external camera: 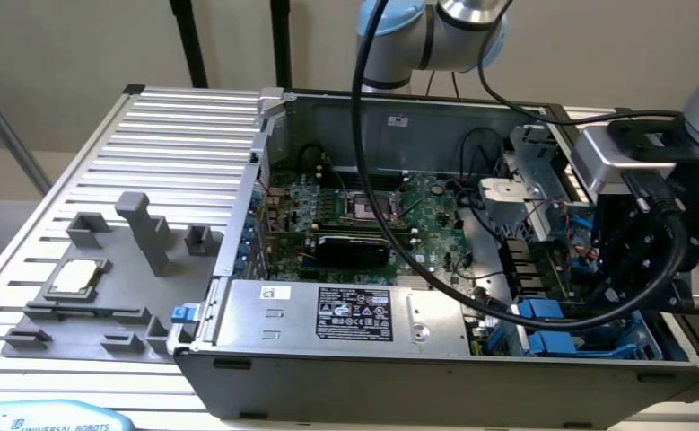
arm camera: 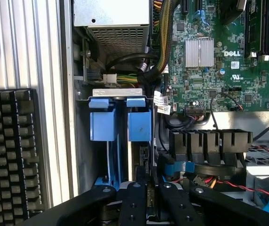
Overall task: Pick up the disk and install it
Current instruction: 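Insert the first disk wire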
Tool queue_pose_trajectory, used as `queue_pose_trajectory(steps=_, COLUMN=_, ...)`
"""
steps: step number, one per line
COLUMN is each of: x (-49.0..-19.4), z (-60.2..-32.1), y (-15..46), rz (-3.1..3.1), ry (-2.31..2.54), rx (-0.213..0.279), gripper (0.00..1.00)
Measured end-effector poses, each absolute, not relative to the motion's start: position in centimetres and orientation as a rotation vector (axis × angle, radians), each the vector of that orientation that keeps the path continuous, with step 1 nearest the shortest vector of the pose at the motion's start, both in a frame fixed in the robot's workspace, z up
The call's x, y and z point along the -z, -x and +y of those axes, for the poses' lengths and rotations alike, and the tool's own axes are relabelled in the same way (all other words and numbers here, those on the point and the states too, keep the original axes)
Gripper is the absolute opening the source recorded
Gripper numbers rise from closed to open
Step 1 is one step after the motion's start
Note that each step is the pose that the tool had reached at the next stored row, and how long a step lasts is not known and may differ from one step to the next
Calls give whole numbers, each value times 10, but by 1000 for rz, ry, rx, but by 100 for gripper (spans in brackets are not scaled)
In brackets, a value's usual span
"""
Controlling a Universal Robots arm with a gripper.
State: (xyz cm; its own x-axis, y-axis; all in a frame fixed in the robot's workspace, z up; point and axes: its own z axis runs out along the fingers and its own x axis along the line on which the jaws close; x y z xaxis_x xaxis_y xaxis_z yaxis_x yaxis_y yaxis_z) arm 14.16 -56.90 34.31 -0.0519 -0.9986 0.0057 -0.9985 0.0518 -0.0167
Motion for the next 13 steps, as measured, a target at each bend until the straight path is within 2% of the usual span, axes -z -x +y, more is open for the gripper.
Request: queue_pose_trajectory(steps=13, x=-341, z=-569, y=-142, rz=2275, ry=2156, rx=26, gripper=16)
